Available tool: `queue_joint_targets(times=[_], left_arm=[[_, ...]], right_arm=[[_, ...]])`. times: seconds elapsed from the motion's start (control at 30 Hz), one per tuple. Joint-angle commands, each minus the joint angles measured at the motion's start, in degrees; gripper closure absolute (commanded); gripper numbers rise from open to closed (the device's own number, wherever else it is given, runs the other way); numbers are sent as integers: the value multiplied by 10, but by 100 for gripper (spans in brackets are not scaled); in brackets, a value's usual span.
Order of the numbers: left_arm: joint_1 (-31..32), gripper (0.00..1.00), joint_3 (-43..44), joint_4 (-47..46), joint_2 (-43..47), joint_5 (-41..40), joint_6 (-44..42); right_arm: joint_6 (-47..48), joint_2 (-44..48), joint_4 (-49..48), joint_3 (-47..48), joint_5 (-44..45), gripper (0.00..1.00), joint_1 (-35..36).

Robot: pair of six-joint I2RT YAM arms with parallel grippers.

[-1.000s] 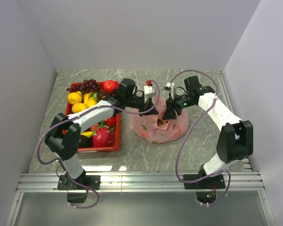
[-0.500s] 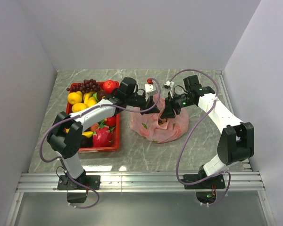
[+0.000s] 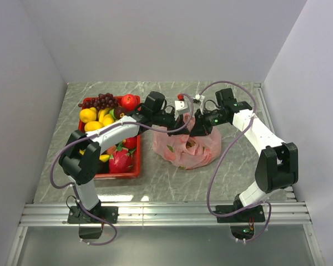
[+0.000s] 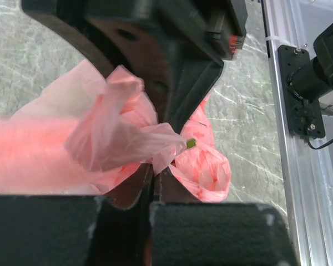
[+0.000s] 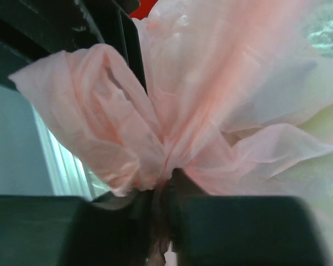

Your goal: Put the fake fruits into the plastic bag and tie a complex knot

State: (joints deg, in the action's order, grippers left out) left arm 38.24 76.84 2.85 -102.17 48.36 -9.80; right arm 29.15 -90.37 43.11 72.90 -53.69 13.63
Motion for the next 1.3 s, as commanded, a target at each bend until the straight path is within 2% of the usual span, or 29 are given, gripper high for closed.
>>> queue_joint_targets(times=[0.0,0.03,0.17,0.23,0.3,0.4,0.67,0.73,0.77,0.8,0.87,0.9,0.97,1.0,1.1,1.13,1.2,1.27], left_arm=[[8,95,26,7,3,-8,-9],[7,91,28,9,6,-14,-7],[0,72,11,24,37,-30,-9],[-5,59,-14,29,66,-32,-17],[-9,53,-26,50,87,-34,-34],[-11,51,-35,59,108,-43,-21],[-11,49,-35,73,113,-59,-15],[-11,52,-31,85,111,-57,-25],[-11,55,-30,85,109,-54,-28],[-11,68,-29,83,109,-49,-29],[-11,83,-25,74,101,-42,-28],[-11,93,-24,63,98,-46,-22],[-10,100,-16,32,86,-50,-7],[-8,100,-12,23,80,-53,0],[-4,100,8,2,56,-61,15],[-3,100,12,-2,51,-64,17],[4,100,22,-7,40,-66,17],[12,100,24,-12,35,-74,16]], right_arm=[[-10,-3,-20,22,-16,94,5],[-10,-2,-21,21,-15,100,4],[-4,3,-21,12,-14,100,4],[-2,4,-19,9,-16,100,3],[5,5,-15,8,-17,100,4],[16,6,-3,7,-22,100,5],[35,8,11,7,-26,100,4],[39,9,16,9,-27,100,4],[42,10,19,11,-30,100,4],[45,10,25,12,-32,100,4],[62,10,37,17,-39,100,4],[74,6,64,22,-51,93,5],[113,-6,104,44,-62,79,7],[113,-12,122,50,-63,65,10],[117,-28,144,68,-63,50,9],[118,-31,145,70,-63,48,10],[120,-31,146,74,-64,35,9],[113,-31,143,74,-64,30,10]])
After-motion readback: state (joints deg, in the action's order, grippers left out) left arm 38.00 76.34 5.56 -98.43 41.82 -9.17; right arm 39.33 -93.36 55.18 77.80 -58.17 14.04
